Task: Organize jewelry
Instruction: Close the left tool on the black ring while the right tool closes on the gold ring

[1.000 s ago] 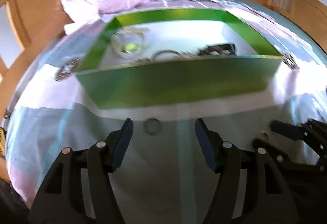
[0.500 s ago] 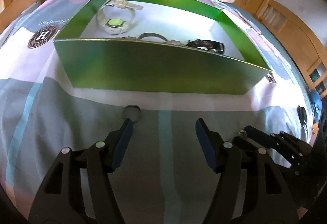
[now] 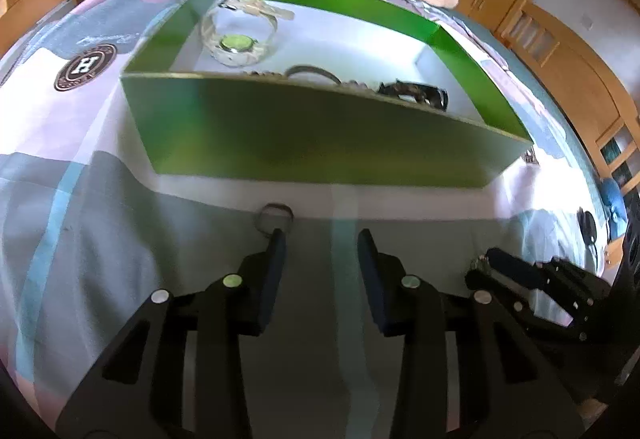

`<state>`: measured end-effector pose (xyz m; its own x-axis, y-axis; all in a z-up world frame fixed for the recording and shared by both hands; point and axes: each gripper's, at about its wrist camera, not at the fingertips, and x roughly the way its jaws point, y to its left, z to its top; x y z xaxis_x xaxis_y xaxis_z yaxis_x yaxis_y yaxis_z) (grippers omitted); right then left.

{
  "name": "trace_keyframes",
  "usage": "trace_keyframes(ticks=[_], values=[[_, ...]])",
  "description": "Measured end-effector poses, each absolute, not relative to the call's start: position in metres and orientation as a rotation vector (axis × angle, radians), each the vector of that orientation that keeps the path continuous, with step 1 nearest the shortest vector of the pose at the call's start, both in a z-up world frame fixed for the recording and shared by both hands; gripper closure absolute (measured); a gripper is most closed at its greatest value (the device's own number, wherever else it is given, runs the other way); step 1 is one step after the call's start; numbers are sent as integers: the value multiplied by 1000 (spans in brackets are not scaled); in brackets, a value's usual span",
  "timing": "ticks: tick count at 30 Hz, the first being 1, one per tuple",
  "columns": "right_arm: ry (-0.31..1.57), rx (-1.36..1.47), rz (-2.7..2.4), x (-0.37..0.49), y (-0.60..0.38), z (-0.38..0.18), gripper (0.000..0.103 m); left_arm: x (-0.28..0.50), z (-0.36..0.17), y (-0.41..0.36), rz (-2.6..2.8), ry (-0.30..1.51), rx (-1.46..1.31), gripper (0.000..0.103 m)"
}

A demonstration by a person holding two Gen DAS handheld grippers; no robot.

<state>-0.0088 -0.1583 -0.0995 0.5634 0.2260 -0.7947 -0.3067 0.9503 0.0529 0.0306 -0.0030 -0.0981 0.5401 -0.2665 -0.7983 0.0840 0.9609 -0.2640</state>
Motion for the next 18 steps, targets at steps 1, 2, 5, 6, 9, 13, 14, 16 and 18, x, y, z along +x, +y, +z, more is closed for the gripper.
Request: trace_keyframes(ticks=[1,2,5,6,9,13,14,16,18], values=[[921,-95,314,-9,-159,-99,72,31,-97,-2,-204,974,-203,65],[921,-93,313,-9,-158,-100,72,31,-97,-2,-196,972,-198,65],[921,-92,312,-9,-158,-100,72,30,-94,1,-175,953,-189,65],[921,-91,311,-9,-158,-100,72,29,-91,2,-156,935,-179,65],[920,-94,307,-9,-156,-101,72,34,-92,2,-85,933,-109,65],[917,-100,299,-9,-154,-102,72,42,-100,-6,-51,950,-48,62],[916,-99,296,-10,-154,-102,71,43,-101,-9,-47,943,-26,60],[913,-98,291,-10,-154,-102,71,43,-101,-13,-40,938,5,59],[909,-96,283,-10,-153,-102,71,42,-102,-15,-35,936,28,59]])
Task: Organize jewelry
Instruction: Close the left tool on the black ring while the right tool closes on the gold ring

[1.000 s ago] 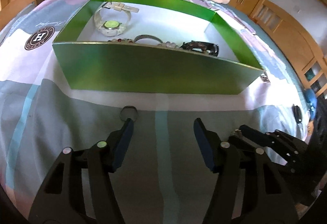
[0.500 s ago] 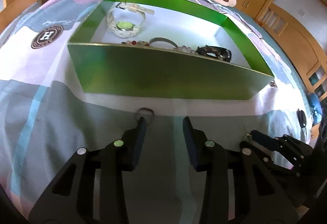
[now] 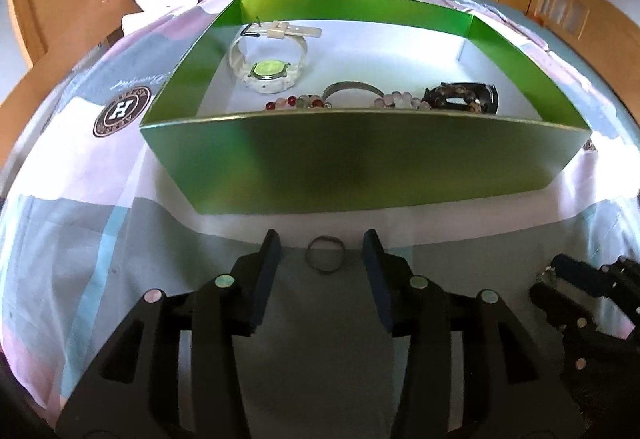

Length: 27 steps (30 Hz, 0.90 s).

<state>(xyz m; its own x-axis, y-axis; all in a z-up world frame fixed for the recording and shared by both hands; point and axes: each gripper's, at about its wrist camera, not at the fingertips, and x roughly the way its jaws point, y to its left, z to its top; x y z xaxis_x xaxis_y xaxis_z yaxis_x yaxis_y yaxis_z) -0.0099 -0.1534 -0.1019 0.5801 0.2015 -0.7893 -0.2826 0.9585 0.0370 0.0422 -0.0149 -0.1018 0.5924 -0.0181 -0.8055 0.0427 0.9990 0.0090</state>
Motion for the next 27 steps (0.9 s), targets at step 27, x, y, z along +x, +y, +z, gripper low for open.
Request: trace_keyframes(ticks=[27], values=[[937,19,347,-1,-168,-97,71,42,-104,-20,-37,937,67,54]])
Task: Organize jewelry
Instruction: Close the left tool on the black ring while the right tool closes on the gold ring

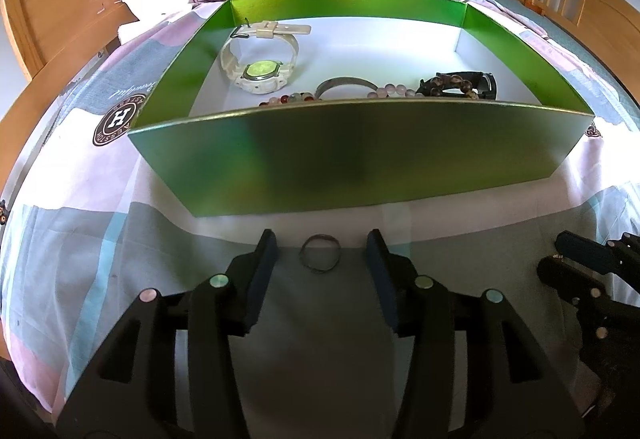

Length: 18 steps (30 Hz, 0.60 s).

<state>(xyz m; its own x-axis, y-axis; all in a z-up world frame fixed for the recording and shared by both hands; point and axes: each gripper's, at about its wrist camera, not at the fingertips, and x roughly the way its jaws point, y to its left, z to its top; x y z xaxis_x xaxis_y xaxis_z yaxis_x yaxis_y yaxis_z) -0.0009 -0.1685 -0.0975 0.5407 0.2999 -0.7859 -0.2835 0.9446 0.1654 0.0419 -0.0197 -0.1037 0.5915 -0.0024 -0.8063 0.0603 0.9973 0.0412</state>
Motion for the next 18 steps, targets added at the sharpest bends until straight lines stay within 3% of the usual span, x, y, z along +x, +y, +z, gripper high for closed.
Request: trace_keyframes(ticks=[11,16,18], values=[[919,-89,289,-9,-157,-100,70,46,-106,-25,-24,913,93,49],[908,-112,281,-9,-155,-101,71,44,-105,-32,-54,911,108,67],[904,-126,281,-10,-153,-102,76,42,-105,-35,-67,906,125,75]])
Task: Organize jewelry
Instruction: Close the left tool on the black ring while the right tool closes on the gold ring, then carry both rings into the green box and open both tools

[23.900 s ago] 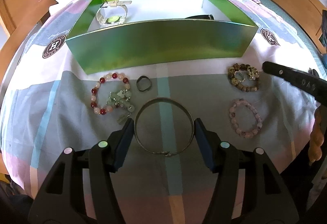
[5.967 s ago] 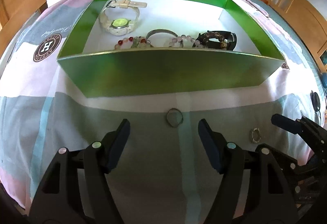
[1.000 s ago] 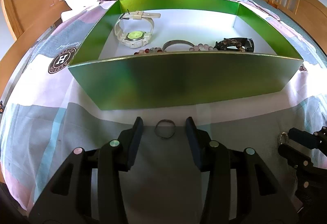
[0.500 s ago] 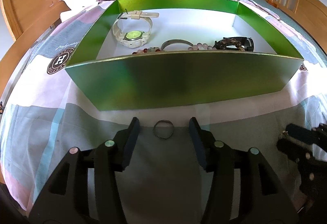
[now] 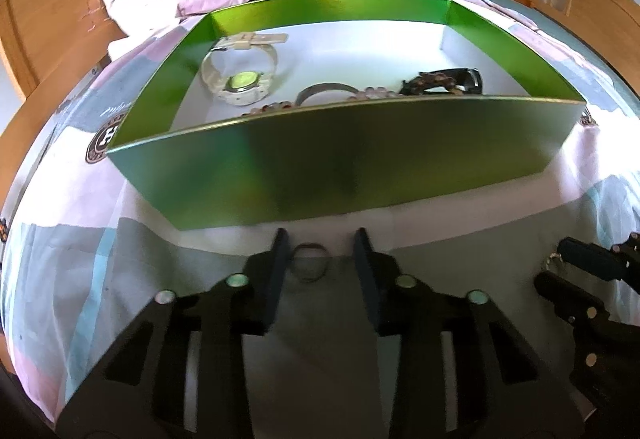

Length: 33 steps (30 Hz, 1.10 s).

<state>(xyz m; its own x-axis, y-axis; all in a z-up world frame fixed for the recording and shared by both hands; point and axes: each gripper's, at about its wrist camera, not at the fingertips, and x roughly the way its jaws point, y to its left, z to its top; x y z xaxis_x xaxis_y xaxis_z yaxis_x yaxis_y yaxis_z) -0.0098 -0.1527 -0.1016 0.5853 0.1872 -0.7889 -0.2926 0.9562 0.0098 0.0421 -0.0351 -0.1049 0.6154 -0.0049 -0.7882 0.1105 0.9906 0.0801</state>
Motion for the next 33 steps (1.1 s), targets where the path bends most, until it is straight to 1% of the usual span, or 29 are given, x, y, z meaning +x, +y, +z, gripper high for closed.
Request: trace_keyframes(ticks=[1,2,7,15,20,24,26,29,33], values=[[901,-131,284,-10,-152,-101,77,41,-105,-37,-73,904,132,81],[899,-135,286,-11,-151,-101,79,41,-105,-38,-75,903,137,83],[895,-131,287,-11,-152,-101,82,39,-104,-39,-74,898,145,83],[843,-45,300,-13,-163,-87,82,37,-101,-35,-79,918,107,83],[877,-19,289,-9,-167,-93,82,35,-99,-33,-79,927,95,83],[862,-6,298,-10,-167,-88,82,32,-93,-32,-87,922,76,83],[874,-7,295,-9,-166,-88,82,30,-87,-30,-95,919,59,83],[850,-5,313,-12,-165,-71,82,23,-68,-27,-103,900,42,83],[771,40,347,-4,-169,-25,82,29,-23,-23,-170,816,36,83]])
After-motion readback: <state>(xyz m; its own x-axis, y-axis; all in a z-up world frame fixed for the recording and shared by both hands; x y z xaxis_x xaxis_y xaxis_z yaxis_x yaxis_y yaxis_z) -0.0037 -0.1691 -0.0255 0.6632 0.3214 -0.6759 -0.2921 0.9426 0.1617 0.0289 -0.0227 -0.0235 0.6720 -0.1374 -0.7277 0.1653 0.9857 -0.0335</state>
